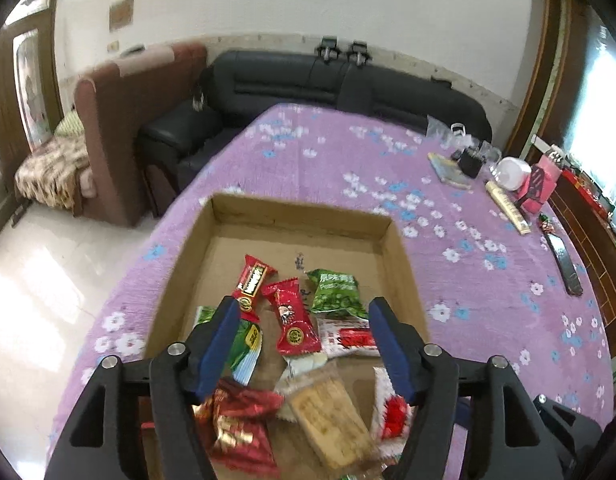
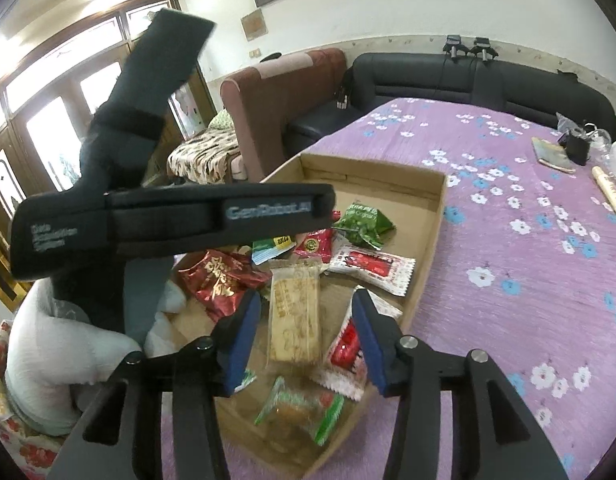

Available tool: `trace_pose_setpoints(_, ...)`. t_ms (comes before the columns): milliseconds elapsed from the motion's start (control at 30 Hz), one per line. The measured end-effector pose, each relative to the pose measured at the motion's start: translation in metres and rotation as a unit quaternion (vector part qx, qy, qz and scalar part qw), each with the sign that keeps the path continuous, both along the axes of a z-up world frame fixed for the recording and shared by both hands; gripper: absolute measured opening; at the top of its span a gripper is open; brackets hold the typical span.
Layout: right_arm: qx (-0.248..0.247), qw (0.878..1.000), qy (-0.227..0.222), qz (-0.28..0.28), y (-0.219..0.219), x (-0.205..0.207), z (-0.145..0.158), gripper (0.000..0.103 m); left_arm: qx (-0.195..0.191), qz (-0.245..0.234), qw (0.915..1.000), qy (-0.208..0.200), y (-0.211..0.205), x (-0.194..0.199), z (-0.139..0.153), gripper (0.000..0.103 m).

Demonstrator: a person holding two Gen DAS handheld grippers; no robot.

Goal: Organize snacks

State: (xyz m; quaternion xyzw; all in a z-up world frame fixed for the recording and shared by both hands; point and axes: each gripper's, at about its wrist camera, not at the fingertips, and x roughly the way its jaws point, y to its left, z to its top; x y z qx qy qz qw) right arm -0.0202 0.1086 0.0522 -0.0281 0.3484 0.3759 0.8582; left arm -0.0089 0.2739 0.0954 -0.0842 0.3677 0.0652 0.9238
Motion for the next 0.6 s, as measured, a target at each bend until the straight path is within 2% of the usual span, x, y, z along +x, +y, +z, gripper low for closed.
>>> trace_pose_setpoints(133,0.007,1.0,-0.021,-0.012,-0.018,-0.017,0.008,0.055,0.039,0.03,0.9974,-0.052,-0.012,-0.038,0.024,0.082)
trace_pose_setpoints(167,0.009,1.0,-0.024,-0.015,-0.022,-0.021,0.009,0.056,0.048,0.04,0.996,-0.063,-0.015,-0.047,0.029,0.087)
trace_pose_setpoints(300,0.018,0.999,-0.025,-0.025,-0.04,-0.034,0.012,0.056,0.079,0.082,0.9858,-0.123,-0.025,-0.092,0.048,0.098)
trace_pose_setpoints(400,0.022,0.999,-0.028,-0.033,-0.05,-0.043,0.014,0.057,0.101,0.092,0.9792,-0.15,-0.037,-0.117,0.057,0.099)
trace_pose_setpoints(600,0.03,0.998,-0.032,-0.044,-0.068,-0.06,0.013,0.06,0.129,0.098,0.9708,-0.177,-0.06,-0.15,0.064,0.102)
